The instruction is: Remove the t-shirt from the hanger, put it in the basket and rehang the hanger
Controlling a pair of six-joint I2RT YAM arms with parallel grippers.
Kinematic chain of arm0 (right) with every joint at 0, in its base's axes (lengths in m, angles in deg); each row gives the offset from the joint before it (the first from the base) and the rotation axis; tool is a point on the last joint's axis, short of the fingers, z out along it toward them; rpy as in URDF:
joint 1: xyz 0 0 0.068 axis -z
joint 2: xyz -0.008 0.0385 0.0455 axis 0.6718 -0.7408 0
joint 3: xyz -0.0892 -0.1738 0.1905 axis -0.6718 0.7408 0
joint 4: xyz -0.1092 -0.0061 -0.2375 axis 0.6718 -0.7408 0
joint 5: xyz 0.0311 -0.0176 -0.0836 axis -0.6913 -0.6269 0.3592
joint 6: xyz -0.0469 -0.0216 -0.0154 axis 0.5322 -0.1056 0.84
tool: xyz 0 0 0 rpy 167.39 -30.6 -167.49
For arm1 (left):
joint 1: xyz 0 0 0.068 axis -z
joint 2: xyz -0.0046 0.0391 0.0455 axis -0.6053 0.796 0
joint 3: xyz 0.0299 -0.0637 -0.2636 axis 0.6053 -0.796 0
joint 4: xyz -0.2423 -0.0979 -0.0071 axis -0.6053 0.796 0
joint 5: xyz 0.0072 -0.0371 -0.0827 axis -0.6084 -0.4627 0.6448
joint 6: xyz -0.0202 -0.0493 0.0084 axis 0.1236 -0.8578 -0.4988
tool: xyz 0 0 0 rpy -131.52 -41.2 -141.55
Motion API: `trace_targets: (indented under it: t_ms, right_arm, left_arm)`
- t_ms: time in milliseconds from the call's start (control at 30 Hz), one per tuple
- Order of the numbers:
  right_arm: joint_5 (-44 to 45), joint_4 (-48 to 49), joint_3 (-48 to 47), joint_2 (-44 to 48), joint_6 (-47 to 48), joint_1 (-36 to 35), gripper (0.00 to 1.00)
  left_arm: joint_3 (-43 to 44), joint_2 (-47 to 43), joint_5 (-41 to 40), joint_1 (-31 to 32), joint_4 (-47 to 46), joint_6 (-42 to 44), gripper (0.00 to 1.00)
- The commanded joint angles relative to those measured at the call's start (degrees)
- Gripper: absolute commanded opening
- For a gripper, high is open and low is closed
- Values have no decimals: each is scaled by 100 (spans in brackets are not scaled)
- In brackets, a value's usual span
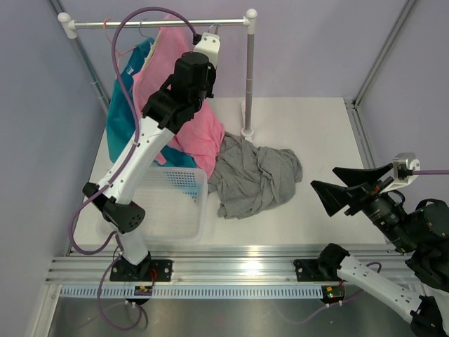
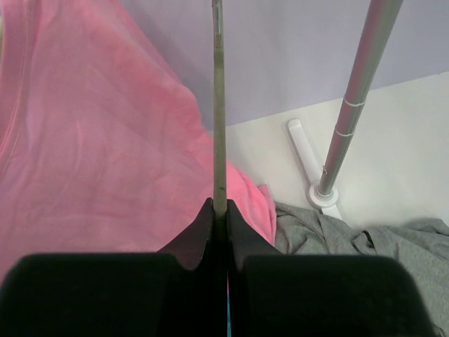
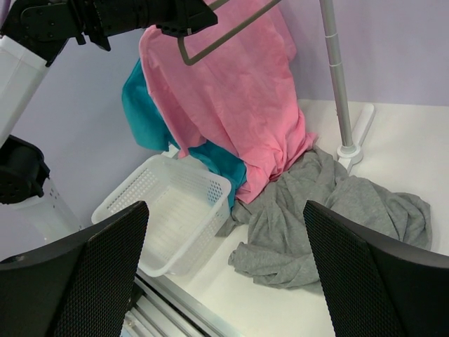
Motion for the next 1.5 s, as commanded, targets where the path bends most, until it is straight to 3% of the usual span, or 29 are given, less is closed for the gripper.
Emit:
trace_targets:
  t_ms: [0, 1067, 1100, 1133, 1233, 1267, 1300, 1333, 1467]
  right_arm:
    - [-222, 62, 30, 135, -50, 14, 100]
    - [-371, 62, 100, 205, -14, 14, 99]
    - [-371, 62, 109, 205, -14, 14, 100]
    - [-380, 62, 109, 205, -14, 5, 99]
    - [-406, 62, 117, 205, 3, 14, 100]
    - [-415, 62, 109, 205, 3, 14, 100]
    - [-415, 62, 109, 197, -6, 14, 99]
    - [-406, 44, 109, 188, -6, 14, 100]
    - [-336, 18, 83, 126, -6, 14, 100]
  left_arm:
    - [-89, -219, 233, -47, -1040, 370, 0]
    - [-72, 176, 188, -294, -1102, 335, 2]
    - [-107, 159, 241, -302, -1111, 353, 6]
    - [-194, 141, 319, -302, -1128, 362, 24]
    - [-370, -8, 610, -294, -1216, 380, 64]
    - [-475, -113, 706, -302, -1234, 371, 86]
    - [-529, -166, 750, -302, -1234, 371, 94]
    - [-590, -236, 881, -294, -1234, 379, 99]
    - [-1003, -710, 988, -294, -1225, 284, 99]
